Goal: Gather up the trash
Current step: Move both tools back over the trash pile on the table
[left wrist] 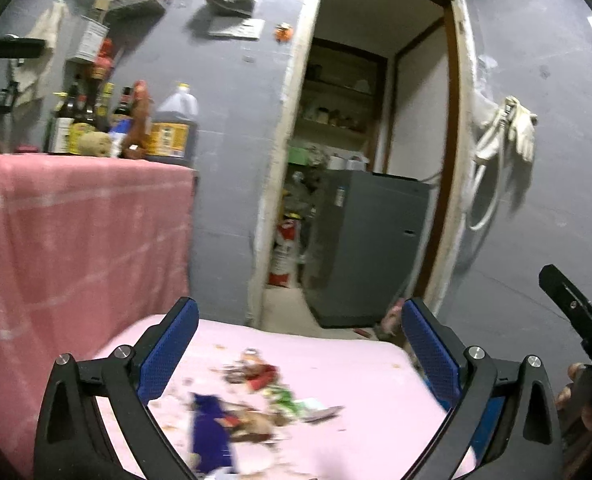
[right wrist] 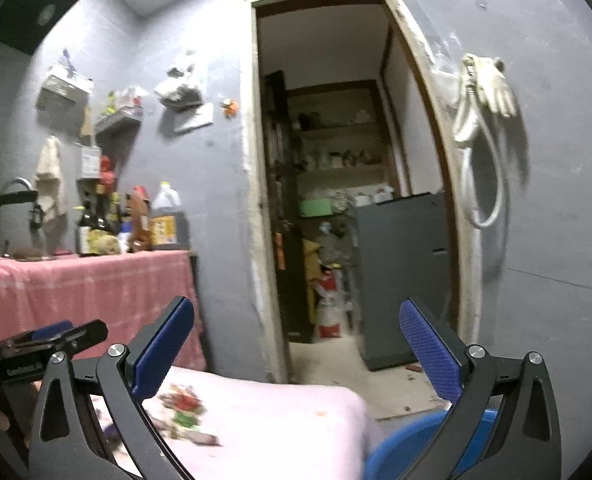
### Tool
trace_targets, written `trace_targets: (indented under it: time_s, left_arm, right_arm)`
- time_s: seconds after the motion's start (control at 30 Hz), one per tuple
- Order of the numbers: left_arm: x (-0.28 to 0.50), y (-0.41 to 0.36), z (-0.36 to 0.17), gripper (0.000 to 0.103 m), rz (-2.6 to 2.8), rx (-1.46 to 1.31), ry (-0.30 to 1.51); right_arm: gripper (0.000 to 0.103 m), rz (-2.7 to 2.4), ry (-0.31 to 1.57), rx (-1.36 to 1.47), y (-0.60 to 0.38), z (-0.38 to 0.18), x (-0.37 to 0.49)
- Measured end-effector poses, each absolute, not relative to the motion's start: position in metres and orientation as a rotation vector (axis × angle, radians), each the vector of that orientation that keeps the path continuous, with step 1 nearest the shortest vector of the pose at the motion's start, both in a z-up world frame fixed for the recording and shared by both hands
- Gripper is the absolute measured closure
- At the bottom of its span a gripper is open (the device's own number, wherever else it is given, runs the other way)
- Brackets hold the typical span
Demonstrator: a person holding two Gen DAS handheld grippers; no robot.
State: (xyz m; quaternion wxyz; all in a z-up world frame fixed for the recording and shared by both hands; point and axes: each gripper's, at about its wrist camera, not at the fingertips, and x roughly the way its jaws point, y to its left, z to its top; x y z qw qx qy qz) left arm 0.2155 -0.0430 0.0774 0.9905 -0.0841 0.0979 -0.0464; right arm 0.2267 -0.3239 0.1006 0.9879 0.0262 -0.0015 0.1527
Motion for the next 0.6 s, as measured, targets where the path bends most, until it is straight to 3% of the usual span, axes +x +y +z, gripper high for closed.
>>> trace_targets:
  time_s: [0.6]
  left_arm:
    - [0.193, 0.023, 0.010, 0.004, 0.031, -0.167, 0.314]
  right_arm:
    - [0.000, 0.516, 0.073, -0.046, -0.239, 0.053, 0.236]
